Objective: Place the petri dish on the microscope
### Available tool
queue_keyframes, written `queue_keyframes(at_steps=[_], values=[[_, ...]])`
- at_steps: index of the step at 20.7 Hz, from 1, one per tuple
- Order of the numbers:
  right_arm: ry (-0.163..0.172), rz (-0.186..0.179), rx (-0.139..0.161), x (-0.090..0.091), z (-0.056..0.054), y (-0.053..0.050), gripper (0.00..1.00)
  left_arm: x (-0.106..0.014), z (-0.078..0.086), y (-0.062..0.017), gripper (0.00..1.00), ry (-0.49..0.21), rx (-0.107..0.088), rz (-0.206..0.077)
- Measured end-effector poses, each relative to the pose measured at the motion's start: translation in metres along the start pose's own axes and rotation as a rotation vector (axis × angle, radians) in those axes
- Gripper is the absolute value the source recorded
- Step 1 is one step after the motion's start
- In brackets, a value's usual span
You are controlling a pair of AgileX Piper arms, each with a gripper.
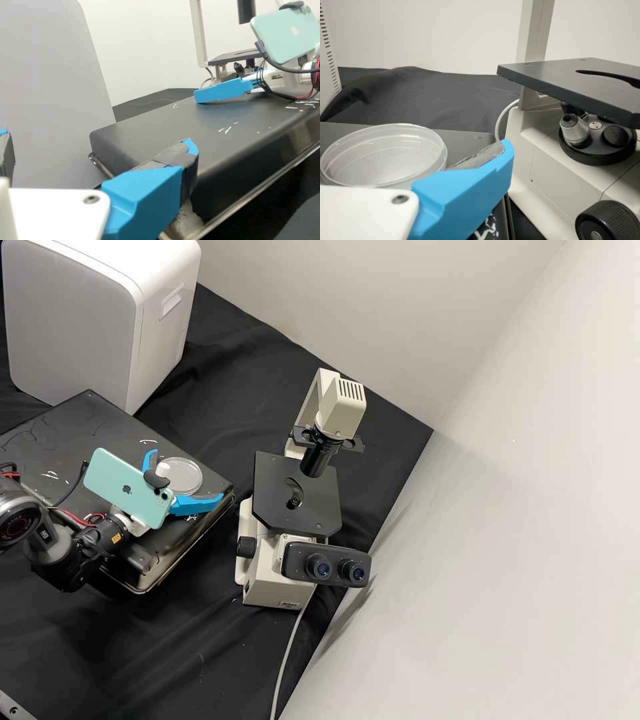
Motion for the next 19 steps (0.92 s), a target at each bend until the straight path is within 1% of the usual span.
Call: queue_keyframes(at_steps=[1, 3, 5, 9, 13, 16, 18, 19], values=[[0.000, 0.000, 0.000, 0.0000, 0.0000, 0.0000, 0.00, 0.0000, 0.0000, 0.0000, 1.00, 0.000, 0.000, 0.000], [0.000, 0.000, 0.001, 0.0000, 0.0000, 0.0000, 0.00, 0.0002, 0.0000, -0.0006, 1.00, 0.000, 0.000, -0.003], [0.004, -0.004, 0.020, 0.0000, -0.0003, -0.0003, 0.00, 0.0005, 0.0000, -0.0014, 1.00, 0.000, 0.001, -0.008], [0.004, -0.004, 0.025, 0.0000, -0.0003, -0.0003, 0.00, 0.0006, -0.0004, -0.0016, 1.00, 0.002, -0.005, -0.009], [0.004, -0.004, 0.044, 0.0000, -0.0003, -0.0003, 0.00, 0.0006, -0.0011, -0.0015, 1.00, 0.006, -0.005, -0.009], [0.005, -0.003, 0.043, 0.0000, -0.0005, -0.0002, 0.00, 0.0006, -0.0022, -0.0015, 1.00, 0.013, -0.007, -0.008], [0.013, 0.004, 0.052, 0.0000, -0.0010, 0.0006, 0.00, 0.0006, -0.0024, -0.0015, 1.00, 0.013, -0.007, -0.008], [0.014, 0.005, 0.065, -0.0001, -0.0008, 0.0008, 0.00, 0.0006, -0.0023, -0.0015, 1.00, 0.013, -0.007, -0.008]])
